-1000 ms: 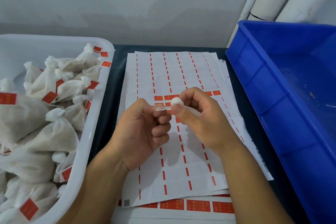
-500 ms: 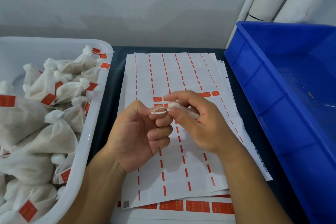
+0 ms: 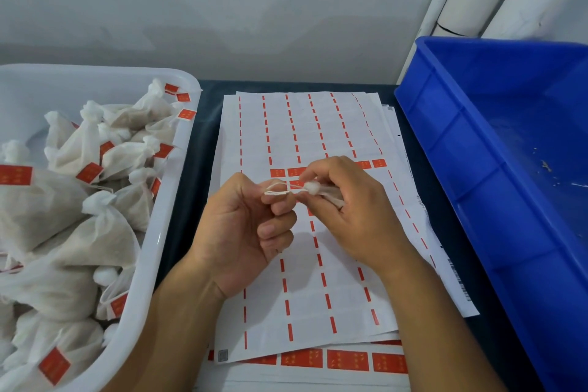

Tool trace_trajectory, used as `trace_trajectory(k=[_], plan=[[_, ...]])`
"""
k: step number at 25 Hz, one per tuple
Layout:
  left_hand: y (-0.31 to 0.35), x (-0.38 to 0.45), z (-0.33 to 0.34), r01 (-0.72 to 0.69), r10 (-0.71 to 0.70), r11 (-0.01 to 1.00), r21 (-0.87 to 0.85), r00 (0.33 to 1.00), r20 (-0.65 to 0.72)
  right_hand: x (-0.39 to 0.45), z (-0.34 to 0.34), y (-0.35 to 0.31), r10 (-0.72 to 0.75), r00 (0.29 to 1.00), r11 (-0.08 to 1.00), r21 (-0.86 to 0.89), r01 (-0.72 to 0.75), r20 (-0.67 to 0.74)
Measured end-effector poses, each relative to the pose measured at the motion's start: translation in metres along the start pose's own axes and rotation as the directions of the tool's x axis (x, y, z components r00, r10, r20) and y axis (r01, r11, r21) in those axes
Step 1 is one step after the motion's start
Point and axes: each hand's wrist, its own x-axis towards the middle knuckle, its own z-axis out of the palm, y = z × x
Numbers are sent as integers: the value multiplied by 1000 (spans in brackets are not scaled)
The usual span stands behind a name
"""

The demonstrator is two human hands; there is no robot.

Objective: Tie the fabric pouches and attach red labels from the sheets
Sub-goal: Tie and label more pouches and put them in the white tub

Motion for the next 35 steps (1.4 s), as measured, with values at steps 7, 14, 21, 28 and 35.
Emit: trace_trajectory(k=[7,14,21,28,35], plan=[[-9,8,-2,-67,157,959,277,935,-317,0,7,4,109,992,994,11,-109,-62],[-12,20,-24,133,595,489,862,672,-441,3,3,8,317,911,942,197,-271,-263],[-17,14,-43,346,655,11,938,707,-268,4,-1,18,441,841,894,238,-380,-313],[-15,12,-40,288,673,57,956,696,-250,1,7,25,502,839,846,318,-428,-207],[-14,15,-33,160,768,155,975,601,-221,2,16,30,503,829,844,346,-410,-244]])
